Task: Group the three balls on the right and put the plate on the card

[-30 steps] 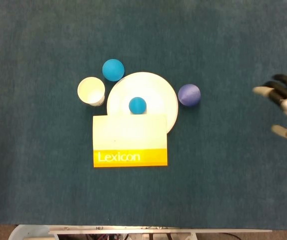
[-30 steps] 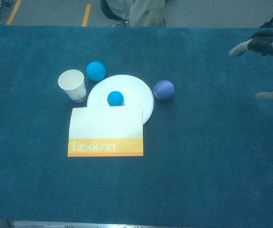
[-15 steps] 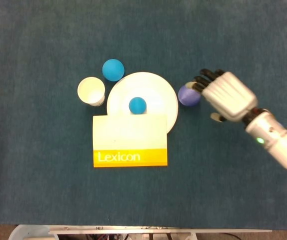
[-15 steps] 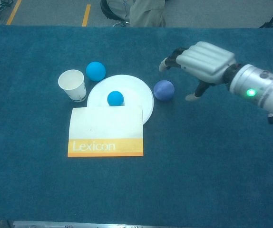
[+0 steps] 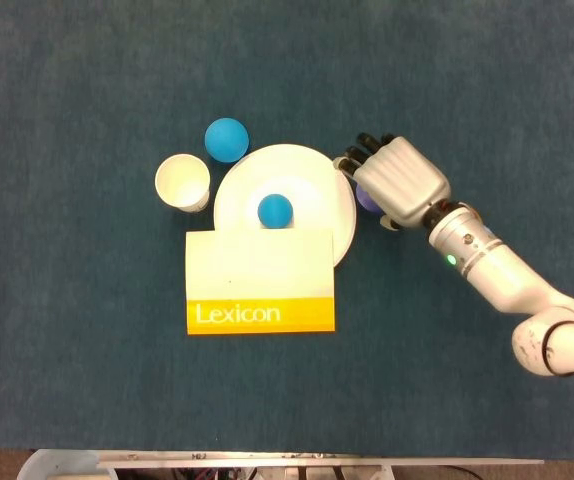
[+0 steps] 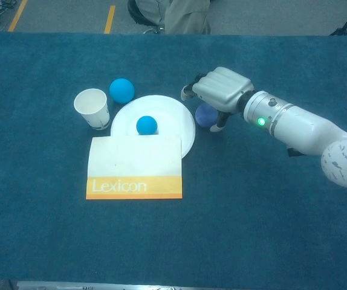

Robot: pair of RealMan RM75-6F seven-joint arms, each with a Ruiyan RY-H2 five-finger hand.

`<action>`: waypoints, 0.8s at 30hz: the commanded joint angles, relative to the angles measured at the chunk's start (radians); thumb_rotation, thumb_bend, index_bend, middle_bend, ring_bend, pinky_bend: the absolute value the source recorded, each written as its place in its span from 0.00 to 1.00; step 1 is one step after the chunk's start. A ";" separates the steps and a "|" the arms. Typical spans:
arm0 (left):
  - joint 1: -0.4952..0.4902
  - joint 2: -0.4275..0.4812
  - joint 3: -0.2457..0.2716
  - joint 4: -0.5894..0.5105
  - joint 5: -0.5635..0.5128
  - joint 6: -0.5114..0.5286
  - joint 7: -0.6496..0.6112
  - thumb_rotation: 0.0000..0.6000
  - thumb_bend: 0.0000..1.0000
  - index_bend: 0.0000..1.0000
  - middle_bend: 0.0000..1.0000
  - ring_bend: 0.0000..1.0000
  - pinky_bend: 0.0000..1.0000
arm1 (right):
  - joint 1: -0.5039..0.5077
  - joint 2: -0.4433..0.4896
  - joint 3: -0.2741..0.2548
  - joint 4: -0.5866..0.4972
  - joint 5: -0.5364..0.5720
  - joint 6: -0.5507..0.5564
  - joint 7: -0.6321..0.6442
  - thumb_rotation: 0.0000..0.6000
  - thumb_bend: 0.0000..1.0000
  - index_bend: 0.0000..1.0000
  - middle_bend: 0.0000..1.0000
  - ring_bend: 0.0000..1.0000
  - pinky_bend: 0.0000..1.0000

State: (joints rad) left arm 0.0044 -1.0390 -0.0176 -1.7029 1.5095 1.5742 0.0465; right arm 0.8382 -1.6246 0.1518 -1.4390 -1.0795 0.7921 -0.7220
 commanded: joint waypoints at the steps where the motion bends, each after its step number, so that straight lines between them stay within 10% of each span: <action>1: -0.001 -0.001 0.000 0.003 0.000 -0.003 -0.004 1.00 0.44 0.34 0.31 0.27 0.22 | 0.008 -0.015 -0.013 0.029 0.023 0.003 -0.002 1.00 0.04 0.24 0.28 0.18 0.36; 24: -0.002 -0.005 0.000 0.008 0.002 -0.014 -0.010 1.00 0.44 0.34 0.31 0.27 0.22 | 0.008 -0.041 -0.018 0.189 0.031 0.033 0.128 1.00 0.21 0.42 0.38 0.29 0.64</action>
State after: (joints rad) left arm 0.0029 -1.0435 -0.0180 -1.6947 1.5108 1.5609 0.0359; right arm 0.8476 -1.6695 0.1308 -1.2528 -1.0513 0.8228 -0.5965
